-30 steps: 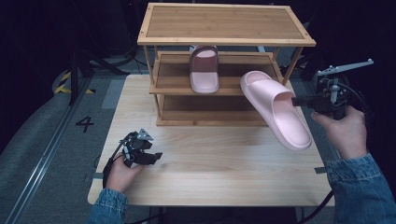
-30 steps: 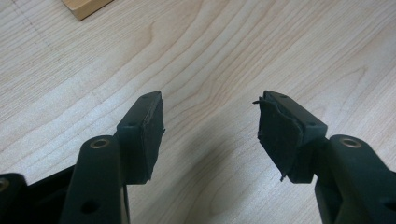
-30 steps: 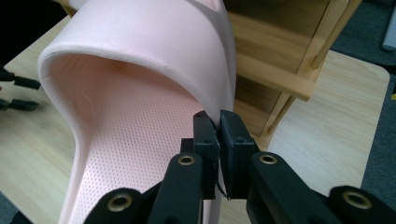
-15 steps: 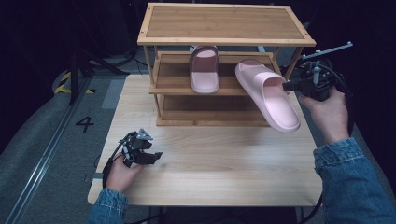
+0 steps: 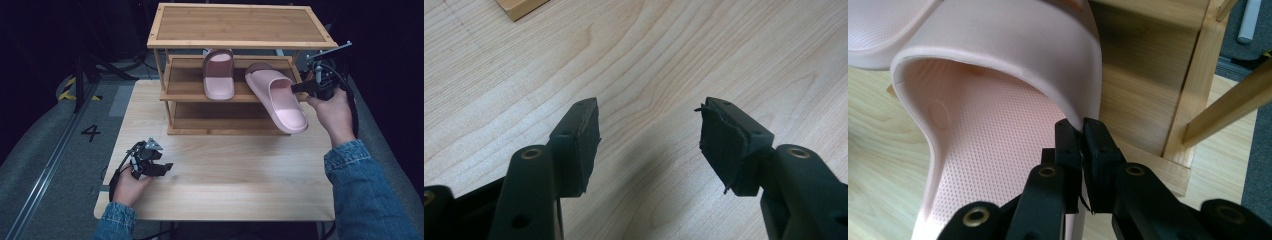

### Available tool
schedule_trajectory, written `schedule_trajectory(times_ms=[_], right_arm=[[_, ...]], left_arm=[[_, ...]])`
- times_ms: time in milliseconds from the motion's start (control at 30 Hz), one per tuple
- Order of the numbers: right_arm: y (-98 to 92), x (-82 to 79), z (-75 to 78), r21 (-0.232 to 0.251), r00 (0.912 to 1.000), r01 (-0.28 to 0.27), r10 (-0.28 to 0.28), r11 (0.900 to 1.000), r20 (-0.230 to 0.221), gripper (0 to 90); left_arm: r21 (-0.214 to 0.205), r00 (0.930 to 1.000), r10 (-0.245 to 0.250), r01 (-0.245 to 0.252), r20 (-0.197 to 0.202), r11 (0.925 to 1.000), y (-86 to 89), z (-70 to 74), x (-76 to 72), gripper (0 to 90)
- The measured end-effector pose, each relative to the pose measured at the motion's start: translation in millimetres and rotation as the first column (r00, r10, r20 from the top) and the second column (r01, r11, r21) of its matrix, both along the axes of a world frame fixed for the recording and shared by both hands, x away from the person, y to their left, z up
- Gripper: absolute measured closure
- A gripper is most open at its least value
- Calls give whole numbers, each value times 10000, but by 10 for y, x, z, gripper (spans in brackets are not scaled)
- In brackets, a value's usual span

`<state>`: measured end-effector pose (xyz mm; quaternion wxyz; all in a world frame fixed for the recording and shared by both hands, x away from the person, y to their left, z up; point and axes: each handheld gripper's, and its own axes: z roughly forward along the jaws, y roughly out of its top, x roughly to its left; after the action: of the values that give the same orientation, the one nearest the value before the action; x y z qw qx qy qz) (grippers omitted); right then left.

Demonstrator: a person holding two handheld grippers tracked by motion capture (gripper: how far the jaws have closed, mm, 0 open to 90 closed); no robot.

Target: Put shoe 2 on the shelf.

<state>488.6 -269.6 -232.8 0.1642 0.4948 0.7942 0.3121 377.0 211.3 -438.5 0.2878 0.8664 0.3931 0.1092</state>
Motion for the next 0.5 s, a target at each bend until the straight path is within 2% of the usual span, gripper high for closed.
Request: schedule_trajectory(times_ms=[133, 267, 333, 500], right_arm=[[3, 54, -58, 226, 10000, 18, -16, 9997, -80, 864], [12, 102, -126, 540, 9996, 269, -263, 9982, -133, 862], [10, 130, -138, 425, 9998, 129, -136, 9990, 152, 861], [43, 153, -141, 266, 9992, 241, -250, 9994, 318, 858]], left_arm=[[69, 10000, -42, 42, 6, 10000, 1, -1, 0, 406], [8, 10000, -47, 47, -17, 10000, 1, -1, -6, 406], [5, 10000, -30, 30, -49, 10000, 2, -3, -5, 406], [18, 10000, -34, 34, 13, 10000, -10, -5, -4, 406]])
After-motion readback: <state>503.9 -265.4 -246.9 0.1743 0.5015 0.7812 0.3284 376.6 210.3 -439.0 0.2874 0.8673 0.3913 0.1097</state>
